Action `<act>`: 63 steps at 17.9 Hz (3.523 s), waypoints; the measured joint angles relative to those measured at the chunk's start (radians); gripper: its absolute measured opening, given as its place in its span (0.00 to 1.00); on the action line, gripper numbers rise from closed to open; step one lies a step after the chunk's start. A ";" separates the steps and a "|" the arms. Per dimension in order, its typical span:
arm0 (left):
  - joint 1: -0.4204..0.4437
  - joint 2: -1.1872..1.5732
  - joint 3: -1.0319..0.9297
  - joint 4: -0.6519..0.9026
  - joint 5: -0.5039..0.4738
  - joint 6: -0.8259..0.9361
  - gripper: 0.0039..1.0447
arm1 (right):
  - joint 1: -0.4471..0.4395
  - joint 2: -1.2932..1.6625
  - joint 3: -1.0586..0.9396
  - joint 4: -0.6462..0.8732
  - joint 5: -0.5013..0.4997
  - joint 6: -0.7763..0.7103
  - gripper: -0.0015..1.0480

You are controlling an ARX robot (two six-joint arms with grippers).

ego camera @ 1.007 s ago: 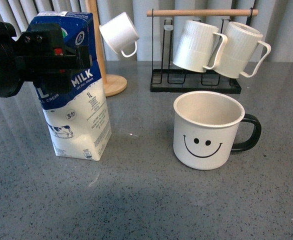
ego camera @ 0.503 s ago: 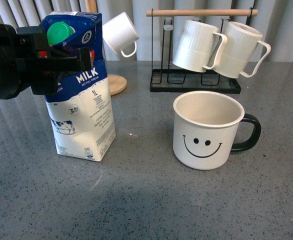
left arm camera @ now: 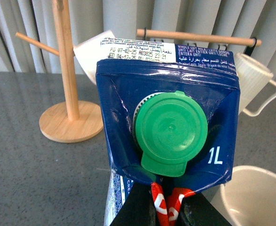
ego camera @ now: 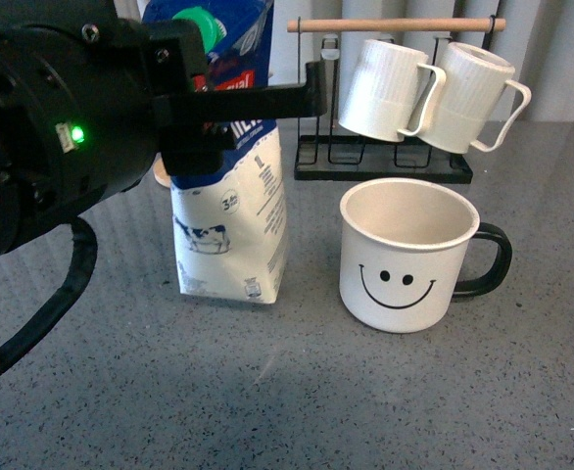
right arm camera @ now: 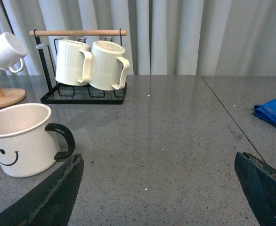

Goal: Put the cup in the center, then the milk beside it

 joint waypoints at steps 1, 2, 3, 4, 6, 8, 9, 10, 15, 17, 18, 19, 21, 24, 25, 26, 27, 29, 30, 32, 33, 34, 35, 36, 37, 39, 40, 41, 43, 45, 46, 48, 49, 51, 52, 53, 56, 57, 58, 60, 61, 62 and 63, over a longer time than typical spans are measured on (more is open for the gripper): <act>-0.010 0.006 0.012 0.004 -0.008 -0.006 0.03 | 0.000 0.000 0.000 0.000 0.000 0.000 0.94; -0.019 0.018 0.023 0.012 -0.019 -0.011 0.03 | 0.000 0.000 0.000 0.000 0.000 0.000 0.94; -0.028 0.035 0.031 0.018 -0.027 -0.016 0.03 | 0.000 0.000 0.000 0.000 0.000 0.000 0.94; -0.035 0.054 0.034 0.025 -0.031 -0.019 0.03 | 0.000 0.000 0.000 0.000 0.000 0.000 0.94; -0.044 0.081 0.034 0.026 -0.044 -0.030 0.03 | 0.000 0.000 0.000 0.000 0.000 0.000 0.94; -0.051 0.095 0.035 0.041 -0.058 -0.037 0.03 | 0.000 0.000 0.000 0.000 0.000 0.000 0.94; -0.052 0.100 0.037 0.043 -0.063 -0.041 0.03 | 0.000 0.000 0.000 0.000 0.000 0.000 0.94; -0.057 0.108 0.037 0.045 -0.071 -0.041 0.03 | 0.000 0.000 0.000 0.000 0.000 0.000 0.94; -0.080 0.129 0.037 0.061 -0.081 -0.044 0.03 | 0.000 0.000 0.000 0.000 0.000 0.000 0.94; -0.078 0.129 0.037 0.053 -0.073 -0.048 0.17 | 0.000 0.000 0.000 0.000 0.000 0.000 0.94; -0.077 0.128 0.037 0.056 -0.067 -0.047 0.27 | 0.000 0.000 0.000 0.000 0.000 0.000 0.94; -0.076 0.125 0.037 0.056 -0.061 -0.048 0.34 | 0.000 0.000 0.000 0.000 0.000 0.000 0.94; -0.072 0.109 0.036 0.054 -0.058 -0.050 0.50 | 0.000 0.000 0.000 0.000 0.000 0.000 0.94; -0.072 0.069 0.031 0.052 -0.051 -0.059 0.71 | 0.000 0.000 0.000 0.000 0.000 0.000 0.94; -0.072 0.052 0.027 0.050 -0.052 -0.060 0.79 | 0.000 0.000 0.000 0.000 0.000 0.000 0.94; -0.072 0.037 0.023 0.044 -0.051 -0.059 0.86 | 0.000 0.000 0.000 0.000 0.000 0.000 0.94; -0.071 0.020 0.019 0.030 -0.050 -0.059 0.95 | 0.000 0.000 0.000 0.000 0.000 0.000 0.94; -0.063 -0.016 0.011 0.010 -0.032 -0.058 0.93 | 0.000 0.000 0.000 0.000 0.000 0.000 0.94; -0.051 -0.059 0.003 -0.006 -0.008 -0.057 0.94 | 0.000 0.000 0.000 0.000 0.000 0.000 0.94; -0.026 -0.146 -0.006 -0.029 0.060 -0.033 0.94 | 0.000 0.000 0.000 0.000 0.000 0.000 0.94; -0.003 -0.197 -0.011 -0.053 0.097 -0.009 0.94 | 0.000 0.000 0.000 0.000 0.000 0.000 0.94; 0.016 -0.232 -0.017 -0.068 0.111 0.004 0.94 | 0.000 0.000 0.000 0.000 0.000 0.000 0.94; 0.045 -0.274 -0.027 -0.090 0.137 0.025 0.94 | 0.000 0.000 0.000 0.000 0.000 0.000 0.94; 0.080 -0.325 -0.043 -0.112 0.165 0.048 0.94 | 0.000 0.000 0.000 0.000 0.000 0.000 0.94; 0.122 -0.382 -0.058 -0.151 0.195 0.064 0.94 | 0.000 0.000 0.000 0.000 0.000 0.000 0.94; 0.227 -0.503 -0.087 -0.211 0.256 0.092 0.94 | 0.000 0.000 0.000 0.000 0.000 0.000 0.94; 0.292 -0.566 -0.101 -0.251 0.296 0.101 0.94 | 0.000 0.000 0.000 0.000 0.000 0.000 0.94; 0.359 -0.628 -0.113 -0.309 0.328 0.114 0.93 | 0.000 0.000 0.000 0.000 0.000 0.000 0.94; 0.418 -0.733 -0.142 -0.473 0.220 0.125 0.73 | 0.000 0.000 0.000 0.000 0.000 0.000 0.94; 0.434 -0.777 -0.229 -0.461 0.246 0.126 0.57 | 0.000 0.000 0.000 0.000 0.000 0.000 0.94; 0.443 -0.787 -0.262 -0.459 0.256 0.126 0.50 | 0.000 0.000 0.000 0.000 0.000 0.000 0.94; 0.471 -0.833 -0.333 -0.441 0.279 0.126 0.31 | 0.000 0.000 0.000 0.000 0.000 0.000 0.94; 0.482 -0.864 -0.359 -0.432 0.290 0.126 0.21 | 0.000 0.000 0.000 0.000 0.000 0.000 0.94; 0.541 -0.911 -0.403 -0.428 0.365 0.127 0.03 | 0.000 0.000 0.000 0.000 0.000 0.000 0.94; 0.580 -0.933 -0.428 -0.432 0.386 0.128 0.01 | 0.000 0.000 0.000 0.000 0.000 0.000 0.94; 0.586 -0.946 -0.441 -0.432 0.379 0.128 0.01 | 0.000 0.000 0.000 0.000 0.000 0.000 0.94; 0.584 -0.964 -0.457 -0.436 0.389 0.128 0.01 | 0.000 0.000 0.000 0.000 0.000 0.000 0.94; 0.583 -0.971 -0.463 -0.439 0.393 0.129 0.01 | 0.000 0.000 0.000 0.000 0.000 0.000 0.94; 0.581 -0.978 -0.469 -0.439 0.392 0.129 0.01 | 0.000 0.000 0.000 0.000 0.000 0.000 0.94; 0.577 -0.996 -0.481 -0.446 0.392 0.129 0.01 | 0.000 0.000 0.000 0.000 0.000 0.000 0.94; 0.578 -0.999 -0.484 -0.446 0.392 0.129 0.01 | 0.000 0.000 0.000 0.000 0.000 0.000 0.94; 0.578 -1.003 -0.486 -0.448 0.392 0.129 0.01 | 0.000 0.000 0.000 0.000 0.000 0.000 0.94; 0.580 -1.030 -0.501 -0.455 0.392 0.129 0.01 | 0.000 0.000 0.000 0.000 0.000 0.000 0.94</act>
